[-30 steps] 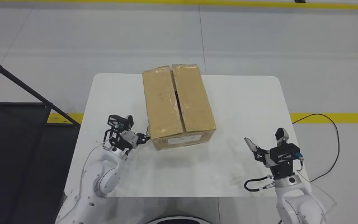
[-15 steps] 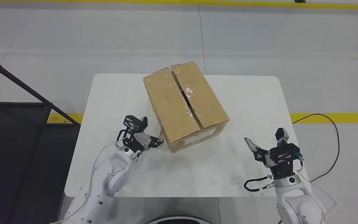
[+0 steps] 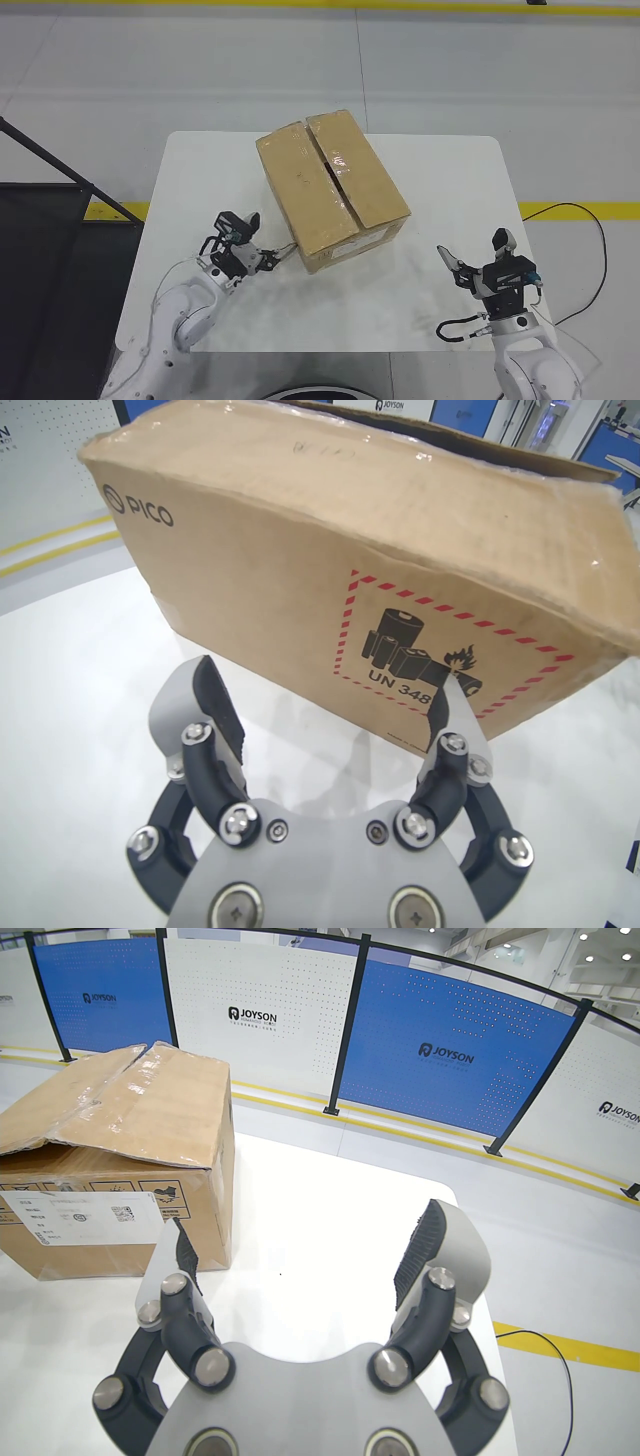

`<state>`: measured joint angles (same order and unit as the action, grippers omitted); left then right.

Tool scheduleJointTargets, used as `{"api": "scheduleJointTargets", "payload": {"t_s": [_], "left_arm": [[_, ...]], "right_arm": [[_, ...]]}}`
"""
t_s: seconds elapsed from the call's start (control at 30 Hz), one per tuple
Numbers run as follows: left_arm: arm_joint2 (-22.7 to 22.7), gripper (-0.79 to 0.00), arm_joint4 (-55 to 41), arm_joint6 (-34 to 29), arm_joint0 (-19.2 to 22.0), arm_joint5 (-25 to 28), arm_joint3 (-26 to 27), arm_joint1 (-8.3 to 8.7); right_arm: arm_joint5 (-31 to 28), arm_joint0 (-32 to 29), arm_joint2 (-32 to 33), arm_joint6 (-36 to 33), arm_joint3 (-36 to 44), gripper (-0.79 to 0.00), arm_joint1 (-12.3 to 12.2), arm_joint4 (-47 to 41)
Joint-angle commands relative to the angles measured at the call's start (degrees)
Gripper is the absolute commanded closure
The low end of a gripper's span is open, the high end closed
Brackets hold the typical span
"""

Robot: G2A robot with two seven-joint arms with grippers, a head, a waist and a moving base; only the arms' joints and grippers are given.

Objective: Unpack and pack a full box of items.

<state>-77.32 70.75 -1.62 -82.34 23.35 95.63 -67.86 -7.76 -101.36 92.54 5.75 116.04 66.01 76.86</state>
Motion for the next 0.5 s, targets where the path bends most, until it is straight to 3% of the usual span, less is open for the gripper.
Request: {"api": "scheduleJointTargets", "payload": {"t_s": [0.0,0.47], "left_arm": [[0.51,-0.785,0.57,-0.26,0.13,0.02,0.11,-0.02],[5.34,-0.785,0.79,-1.07,1.54,-3.36,0.13,-0.81]], "right_arm": [[0.00,0.00,0.00,0.00,0.00,-0.785,0.00,0.00],[0.00,0.00,0.00,0.00,0.00,-0.785,0.00,0.00]]}}
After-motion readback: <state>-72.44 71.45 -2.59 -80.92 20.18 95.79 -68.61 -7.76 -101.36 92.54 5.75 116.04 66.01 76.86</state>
